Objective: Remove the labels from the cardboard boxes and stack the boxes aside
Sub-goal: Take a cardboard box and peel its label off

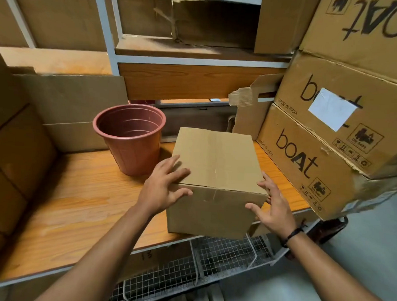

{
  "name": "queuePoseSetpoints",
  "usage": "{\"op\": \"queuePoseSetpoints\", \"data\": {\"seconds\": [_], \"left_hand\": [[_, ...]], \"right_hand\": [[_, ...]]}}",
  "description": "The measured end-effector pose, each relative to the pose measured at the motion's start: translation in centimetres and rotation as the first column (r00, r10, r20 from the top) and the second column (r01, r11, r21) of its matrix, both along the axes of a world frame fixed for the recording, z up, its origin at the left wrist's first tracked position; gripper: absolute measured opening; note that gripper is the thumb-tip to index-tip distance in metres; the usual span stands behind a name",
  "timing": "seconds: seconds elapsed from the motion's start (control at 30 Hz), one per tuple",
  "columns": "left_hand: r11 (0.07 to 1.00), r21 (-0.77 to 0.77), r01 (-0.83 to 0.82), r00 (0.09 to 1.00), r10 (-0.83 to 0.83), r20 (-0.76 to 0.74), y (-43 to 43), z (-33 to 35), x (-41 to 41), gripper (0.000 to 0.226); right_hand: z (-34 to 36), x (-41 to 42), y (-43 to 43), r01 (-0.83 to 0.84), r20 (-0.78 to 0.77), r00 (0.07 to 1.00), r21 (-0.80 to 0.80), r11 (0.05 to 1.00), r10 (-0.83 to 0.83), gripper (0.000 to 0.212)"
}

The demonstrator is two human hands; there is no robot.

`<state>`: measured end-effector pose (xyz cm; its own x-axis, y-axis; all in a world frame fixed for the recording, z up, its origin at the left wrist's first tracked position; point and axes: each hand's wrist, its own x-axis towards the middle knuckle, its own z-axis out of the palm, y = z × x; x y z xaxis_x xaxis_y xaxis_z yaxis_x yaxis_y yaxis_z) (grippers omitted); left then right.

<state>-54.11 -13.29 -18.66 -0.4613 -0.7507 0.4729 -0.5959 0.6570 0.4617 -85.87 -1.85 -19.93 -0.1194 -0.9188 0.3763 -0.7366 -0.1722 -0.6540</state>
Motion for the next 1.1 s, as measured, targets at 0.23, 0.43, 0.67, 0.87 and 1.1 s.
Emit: {"op": "queuePoseSetpoints", "data": {"seconds": [0.23,0.43,0.67,0.87,1.1], "left_hand": [[0.983,0.183,0.006,0.98,0.031,-0.199,-0.7,-0.4,0.0,0.07],[0.983,0.18,0.032,0.952,0.024,-0.305,-4.5,-0.3,1.0,0.055],[0.951,0.309,0.01,0.958,0.08,-0.277,-7.6,-1.3,1.6,0.054],[0.898,0.404,-0.175,0.872,0.332,-0.359,-1.7,-1.3,-2.6,0.049],[0.881,0.473,-0.005,0.99,0.072,-0.123,5.0,-1.5,-8.1,0.128]], "right_hand": [[3.9,-1.0,-4.2,-0.06,0.235,0.972,0.244,0.968,0.001,0.067],[3.6,1.4,-4.6,-0.025,0.234,0.971,0.326,0.945,-0.055,0.064],[2.4,6.9,-3.6,0.251,0.136,0.943,0.315,0.915,-0.305,0.073],[4.4,6.6,-4.8,0.423,-0.07,0.906,0.167,0.89,-0.418,0.048],[7.8,-3.2,-11.6,0.276,-0.074,0.961,0.342,0.898,-0.267,0.064]]}}
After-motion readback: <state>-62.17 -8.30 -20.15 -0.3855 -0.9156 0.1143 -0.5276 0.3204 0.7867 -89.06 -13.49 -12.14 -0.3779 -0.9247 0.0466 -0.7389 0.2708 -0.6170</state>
